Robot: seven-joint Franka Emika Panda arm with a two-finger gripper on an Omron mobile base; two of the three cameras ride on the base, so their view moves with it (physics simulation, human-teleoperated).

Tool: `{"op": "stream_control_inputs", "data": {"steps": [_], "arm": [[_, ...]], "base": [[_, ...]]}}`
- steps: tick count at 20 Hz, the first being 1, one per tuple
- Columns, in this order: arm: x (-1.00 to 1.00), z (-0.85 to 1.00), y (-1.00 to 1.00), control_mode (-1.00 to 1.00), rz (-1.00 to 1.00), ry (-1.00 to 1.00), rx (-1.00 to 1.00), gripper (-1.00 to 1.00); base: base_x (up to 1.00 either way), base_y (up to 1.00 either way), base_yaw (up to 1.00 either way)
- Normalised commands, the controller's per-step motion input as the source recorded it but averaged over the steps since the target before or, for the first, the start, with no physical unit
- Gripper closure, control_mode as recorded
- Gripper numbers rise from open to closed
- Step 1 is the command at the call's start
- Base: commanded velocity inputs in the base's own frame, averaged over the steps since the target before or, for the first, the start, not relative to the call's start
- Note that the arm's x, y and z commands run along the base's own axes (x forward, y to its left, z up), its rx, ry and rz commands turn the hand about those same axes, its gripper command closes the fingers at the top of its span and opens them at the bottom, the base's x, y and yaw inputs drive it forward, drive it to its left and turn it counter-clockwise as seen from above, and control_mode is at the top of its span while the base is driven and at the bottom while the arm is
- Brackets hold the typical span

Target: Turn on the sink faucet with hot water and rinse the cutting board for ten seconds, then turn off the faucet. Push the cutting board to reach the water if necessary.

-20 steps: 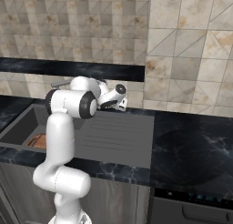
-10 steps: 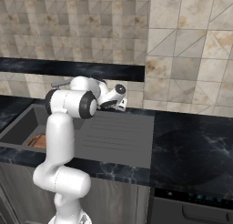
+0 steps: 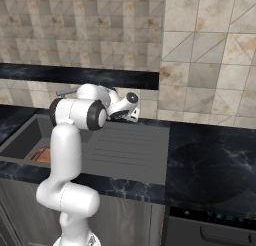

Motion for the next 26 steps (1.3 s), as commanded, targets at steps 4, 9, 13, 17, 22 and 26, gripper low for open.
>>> {"op": "stream_control_inputs", "data": {"steps": [4,9,13,17,22,26], "arm": [[0.00,0.06,0.00,-1.00,0.00,0.00,0.00,-1.00],[0.02,0.13,0.00,-1.00,0.00,0.00,0.00,-1.00],[0.04,0.08,-0.04,-1.00,0.00,0.00,0.00,-1.00],[0.08,0.01,-0.10,-1.00,0.00,0.00,0.00,-1.00],[0.12,0.00,-0.17,-1.00,0.00,0.00,0.00,-1.00],[0.11,0.00,-0.11,-1.00,0.00,0.00,0.00,-1.00]], "base": [[0.00,0.00,0.00],[0.00,0.00,0.00],[0.00,0.00,0.00],[0.00,0.00,0.00],[0.00,0.00,0.00],[0.00,0.00,0.00]]}}
